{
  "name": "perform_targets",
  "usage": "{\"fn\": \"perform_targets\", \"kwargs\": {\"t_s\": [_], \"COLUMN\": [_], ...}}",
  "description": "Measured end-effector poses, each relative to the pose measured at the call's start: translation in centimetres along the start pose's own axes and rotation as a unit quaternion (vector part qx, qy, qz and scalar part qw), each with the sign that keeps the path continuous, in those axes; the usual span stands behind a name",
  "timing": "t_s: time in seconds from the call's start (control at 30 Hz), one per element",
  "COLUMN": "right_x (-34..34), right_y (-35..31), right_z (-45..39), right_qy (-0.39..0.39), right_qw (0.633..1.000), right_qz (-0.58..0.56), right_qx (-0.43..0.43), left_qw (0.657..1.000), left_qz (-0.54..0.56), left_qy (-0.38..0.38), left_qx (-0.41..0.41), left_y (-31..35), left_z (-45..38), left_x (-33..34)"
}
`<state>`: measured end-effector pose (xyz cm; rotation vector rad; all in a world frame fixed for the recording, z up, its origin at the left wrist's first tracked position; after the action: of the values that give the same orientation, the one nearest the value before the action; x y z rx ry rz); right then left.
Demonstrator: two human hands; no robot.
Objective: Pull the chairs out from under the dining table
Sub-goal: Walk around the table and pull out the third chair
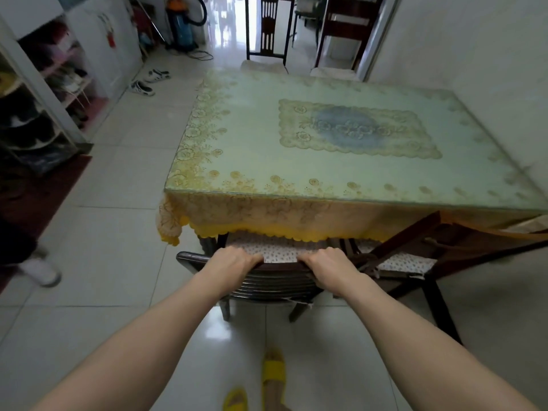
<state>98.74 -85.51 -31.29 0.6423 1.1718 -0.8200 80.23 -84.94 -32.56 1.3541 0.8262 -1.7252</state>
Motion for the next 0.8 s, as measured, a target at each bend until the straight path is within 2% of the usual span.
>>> {"fn": "perform_targets", "kwargs": {"t_s": [0.4, 0.8], "right_x": [0.8, 2.9], "right_y": [-5.2, -8.5], "right_z": [6.0, 12.3], "right_qy": [0.026, 0.019], "right_qw": [1.0, 1.0], "right_qz": [-0.006, 0.0], "right_qx": [0.004, 0.002], "left_qw": [1.0, 1.0], "left_qz": [-0.005, 0.001], "left_qy": [0.011, 0.019], "left_qx": [0.011, -0.005], "left_y": [2.9, 7.4], "left_z": [6.9, 12.9], "left_x": [1.0, 2.8]}}
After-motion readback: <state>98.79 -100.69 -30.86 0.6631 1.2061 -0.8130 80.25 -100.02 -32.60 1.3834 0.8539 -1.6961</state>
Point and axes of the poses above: each hand's wrist, its own z-axis away from the middle knuckle, its own x-axis out of the palm, y = z × x, the point moved 6 cm from there along -z, towards the middle knuckle, and after that the axes turned 4 degrees about -x, right-handed, at the moved point
